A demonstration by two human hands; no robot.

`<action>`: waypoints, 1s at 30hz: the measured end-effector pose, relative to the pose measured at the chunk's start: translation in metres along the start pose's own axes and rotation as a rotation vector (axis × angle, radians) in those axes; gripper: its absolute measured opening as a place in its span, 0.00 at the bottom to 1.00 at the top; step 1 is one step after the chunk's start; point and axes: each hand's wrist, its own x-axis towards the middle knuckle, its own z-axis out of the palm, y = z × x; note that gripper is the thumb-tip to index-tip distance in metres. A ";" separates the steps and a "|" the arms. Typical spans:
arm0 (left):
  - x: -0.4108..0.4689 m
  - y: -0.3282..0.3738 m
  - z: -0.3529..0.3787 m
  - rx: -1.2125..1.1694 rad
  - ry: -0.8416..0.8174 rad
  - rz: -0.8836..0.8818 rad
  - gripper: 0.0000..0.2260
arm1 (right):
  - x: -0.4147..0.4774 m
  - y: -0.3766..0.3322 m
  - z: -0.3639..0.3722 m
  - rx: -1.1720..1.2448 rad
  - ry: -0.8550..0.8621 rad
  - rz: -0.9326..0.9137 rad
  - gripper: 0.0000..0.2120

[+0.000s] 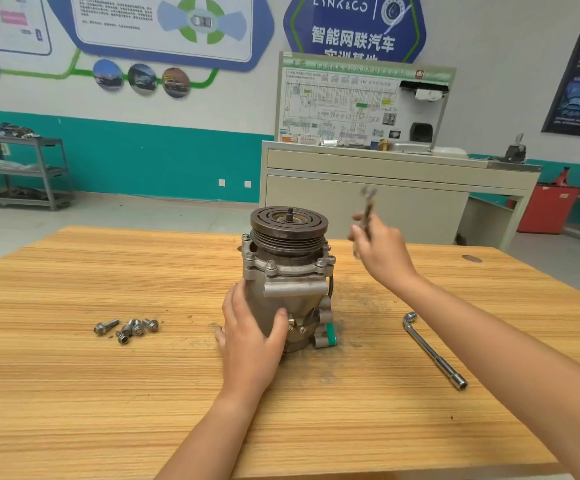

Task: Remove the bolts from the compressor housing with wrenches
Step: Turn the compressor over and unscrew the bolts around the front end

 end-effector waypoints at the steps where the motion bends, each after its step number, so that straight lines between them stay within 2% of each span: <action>1: 0.000 0.000 0.000 0.002 -0.001 -0.004 0.32 | -0.008 -0.004 -0.007 0.118 0.037 0.041 0.12; 3: 0.000 0.001 0.001 0.000 -0.004 -0.007 0.32 | -0.026 -0.010 -0.022 0.088 0.027 -0.014 0.13; 6: 0.000 0.002 0.001 -0.001 0.001 -0.010 0.32 | -0.058 -0.019 -0.041 -0.181 -0.088 -0.118 0.14; 10: -0.001 0.003 0.001 0.011 0.015 -0.018 0.31 | -0.083 -0.034 -0.053 -0.589 -0.210 -0.079 0.20; 12: -0.002 0.003 0.001 0.018 0.015 -0.024 0.30 | -0.083 -0.043 -0.054 -0.700 -0.235 -0.067 0.24; 16: -0.002 0.004 0.000 0.010 0.017 -0.031 0.31 | -0.080 -0.058 -0.051 -0.823 -0.307 -0.043 0.32; 19: -0.002 0.004 0.000 0.006 0.007 -0.036 0.31 | -0.079 -0.073 -0.054 -0.931 -0.365 -0.124 0.34; 25: -0.003 0.004 0.001 -0.033 -0.038 -0.041 0.32 | -0.082 -0.104 -0.043 -1.022 -0.509 -0.176 0.29; 30: -0.003 0.005 -0.001 -0.049 -0.074 -0.031 0.37 | -0.074 -0.100 -0.055 -1.060 -0.554 -0.164 0.31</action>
